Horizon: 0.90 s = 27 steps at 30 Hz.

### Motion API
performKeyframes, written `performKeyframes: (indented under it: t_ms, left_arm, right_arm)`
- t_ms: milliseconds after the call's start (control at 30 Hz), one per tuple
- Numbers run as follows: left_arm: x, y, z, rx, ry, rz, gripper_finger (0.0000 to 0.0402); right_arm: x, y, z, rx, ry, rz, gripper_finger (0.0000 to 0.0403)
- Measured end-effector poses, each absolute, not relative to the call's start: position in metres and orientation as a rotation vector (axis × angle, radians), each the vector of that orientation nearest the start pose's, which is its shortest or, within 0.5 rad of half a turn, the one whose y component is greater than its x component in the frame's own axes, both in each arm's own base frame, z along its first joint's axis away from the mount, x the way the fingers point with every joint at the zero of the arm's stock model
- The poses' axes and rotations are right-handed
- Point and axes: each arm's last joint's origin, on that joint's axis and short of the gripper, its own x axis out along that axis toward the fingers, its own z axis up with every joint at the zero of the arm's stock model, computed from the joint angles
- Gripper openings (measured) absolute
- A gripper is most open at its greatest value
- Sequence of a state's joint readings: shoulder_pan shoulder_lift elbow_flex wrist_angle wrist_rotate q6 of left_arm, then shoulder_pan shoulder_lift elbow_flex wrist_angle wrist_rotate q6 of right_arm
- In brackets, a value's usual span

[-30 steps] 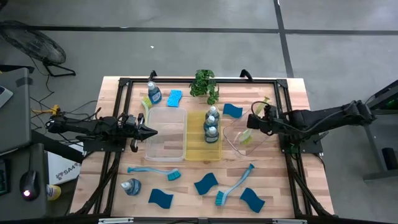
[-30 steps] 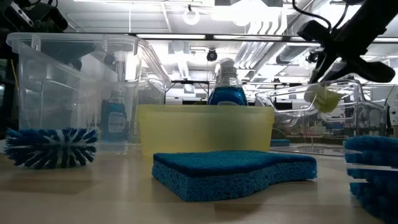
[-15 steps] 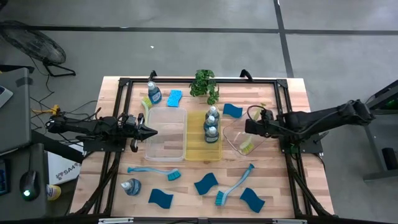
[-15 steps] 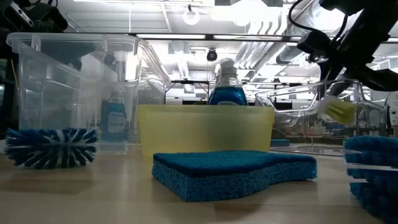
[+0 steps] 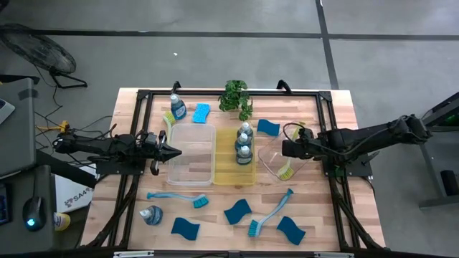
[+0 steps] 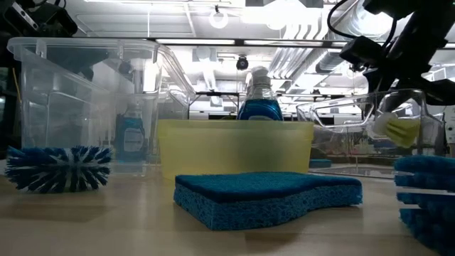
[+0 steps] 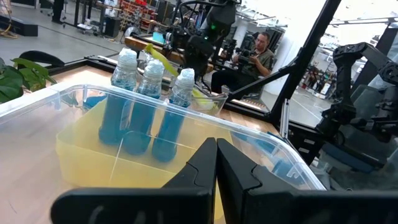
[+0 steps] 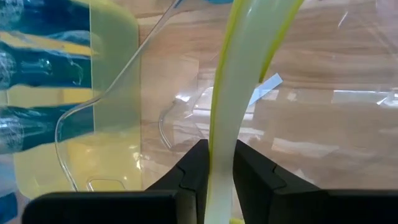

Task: Pick & Place Kitchen Sink Supplies
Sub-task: Put the yellow toilet brush into the transparent bin, then put the blue toilet brush into the transparent bin

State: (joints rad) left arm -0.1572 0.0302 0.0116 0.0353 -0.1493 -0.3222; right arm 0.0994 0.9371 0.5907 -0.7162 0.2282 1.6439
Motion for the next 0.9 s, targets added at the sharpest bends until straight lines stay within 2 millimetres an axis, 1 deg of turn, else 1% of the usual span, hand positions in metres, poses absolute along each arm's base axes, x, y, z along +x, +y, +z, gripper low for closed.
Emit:
performKeyframes:
  t_ms: [167, 333, 433, 567, 700, 900]
  left_arm:
    - [0.098, -0.011, 0.169, -0.325, -0.016, -0.01, 0.0002]
    - [0.098, -0.011, 0.169, -0.325, -0.016, -0.011, 0.0002]
    - [0.098, -0.011, 0.169, -0.325, -0.015, -0.01, 0.0002]
    - [0.098, -0.011, 0.169, -0.325, -0.016, -0.01, 0.0002]
    - [0.098, -0.011, 0.169, -0.325, -0.015, -0.01, 0.0002]
    - [0.098, -0.011, 0.169, -0.325, -0.015, -0.011, 0.0002]
  right_arm:
    - [0.161, 0.01, 0.206, 1.301, 0.693, -0.909, 0.008]
    - [0.161, 0.011, 0.206, 1.288, 0.749, -0.856, 0.0091]
    - [0.16, 0.011, 0.21, 1.272, 0.751, -0.824, 0.0099]
    - [0.161, 0.011, 0.225, 1.23, 0.715, -0.757, 0.0106]
    - [0.164, 0.012, 0.247, 1.159, 0.692, -0.656, 0.0107]
    - [0.17, 0.015, 0.28, 1.011, 0.707, -0.44, 0.0108]
